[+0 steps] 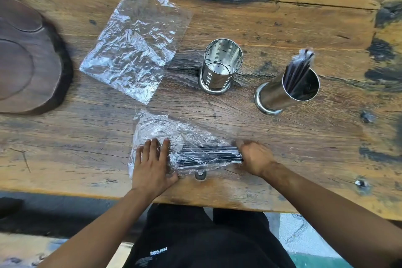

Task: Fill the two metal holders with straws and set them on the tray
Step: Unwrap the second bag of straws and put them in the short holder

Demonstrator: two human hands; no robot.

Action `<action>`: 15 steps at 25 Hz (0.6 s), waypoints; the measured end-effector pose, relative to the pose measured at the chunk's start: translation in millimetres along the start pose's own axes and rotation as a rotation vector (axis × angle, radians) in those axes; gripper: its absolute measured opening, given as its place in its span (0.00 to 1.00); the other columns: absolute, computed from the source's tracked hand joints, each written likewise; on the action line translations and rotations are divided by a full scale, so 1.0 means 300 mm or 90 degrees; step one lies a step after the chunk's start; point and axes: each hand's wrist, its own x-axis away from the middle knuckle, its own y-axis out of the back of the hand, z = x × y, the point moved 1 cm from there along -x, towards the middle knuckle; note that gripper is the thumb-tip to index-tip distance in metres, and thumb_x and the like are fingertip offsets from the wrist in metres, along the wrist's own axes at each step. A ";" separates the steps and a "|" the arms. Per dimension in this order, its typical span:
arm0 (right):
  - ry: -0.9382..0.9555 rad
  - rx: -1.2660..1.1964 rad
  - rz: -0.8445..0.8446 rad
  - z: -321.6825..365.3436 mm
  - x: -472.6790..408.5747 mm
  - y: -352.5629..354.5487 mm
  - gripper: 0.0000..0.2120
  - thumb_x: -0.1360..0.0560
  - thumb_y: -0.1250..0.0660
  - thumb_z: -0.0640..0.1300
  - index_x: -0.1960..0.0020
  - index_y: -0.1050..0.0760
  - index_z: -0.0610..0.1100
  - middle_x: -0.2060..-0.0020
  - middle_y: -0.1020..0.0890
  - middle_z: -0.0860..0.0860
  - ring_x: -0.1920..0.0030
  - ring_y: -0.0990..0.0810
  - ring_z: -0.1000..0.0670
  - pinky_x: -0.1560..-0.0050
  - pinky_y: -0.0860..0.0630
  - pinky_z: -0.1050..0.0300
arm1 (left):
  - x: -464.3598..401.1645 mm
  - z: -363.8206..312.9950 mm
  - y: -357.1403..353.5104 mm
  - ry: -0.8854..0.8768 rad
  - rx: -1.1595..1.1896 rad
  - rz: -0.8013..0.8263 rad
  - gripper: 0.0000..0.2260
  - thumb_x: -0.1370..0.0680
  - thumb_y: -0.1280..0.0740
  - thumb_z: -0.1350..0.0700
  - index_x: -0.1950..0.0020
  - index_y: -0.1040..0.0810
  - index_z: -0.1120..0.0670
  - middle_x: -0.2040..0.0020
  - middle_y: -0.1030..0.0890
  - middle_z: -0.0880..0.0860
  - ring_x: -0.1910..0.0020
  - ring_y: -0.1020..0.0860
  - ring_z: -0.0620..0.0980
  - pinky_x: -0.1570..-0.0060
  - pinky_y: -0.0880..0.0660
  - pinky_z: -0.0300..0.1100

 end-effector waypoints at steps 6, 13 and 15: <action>-0.030 0.062 -0.042 -0.004 0.019 0.001 0.43 0.34 0.28 0.67 0.26 0.33 0.47 0.35 0.25 0.46 0.36 0.28 0.44 0.35 0.35 0.49 | 0.026 -0.064 0.012 -0.061 -0.015 -0.065 0.50 0.34 0.37 0.27 0.23 0.37 0.60 0.27 0.32 0.65 0.26 0.37 0.67 0.27 0.41 0.67; 0.032 0.112 -0.123 0.062 0.033 -0.022 0.47 0.36 0.25 0.63 0.25 0.35 0.41 0.35 0.27 0.43 0.36 0.29 0.42 0.34 0.31 0.48 | -0.052 -0.146 0.036 -0.195 -0.022 -0.019 0.55 0.31 0.36 0.25 0.18 0.58 0.55 0.17 0.54 0.59 0.19 0.61 0.61 0.21 0.58 0.62; 0.084 0.094 -0.119 0.091 0.011 -0.033 0.47 0.37 0.23 0.58 0.25 0.37 0.41 0.33 0.29 0.42 0.33 0.30 0.42 0.30 0.33 0.47 | -0.084 -0.163 0.035 -0.203 -0.049 0.012 0.57 0.31 0.36 0.25 0.18 0.64 0.53 0.17 0.59 0.58 0.20 0.65 0.60 0.22 0.63 0.61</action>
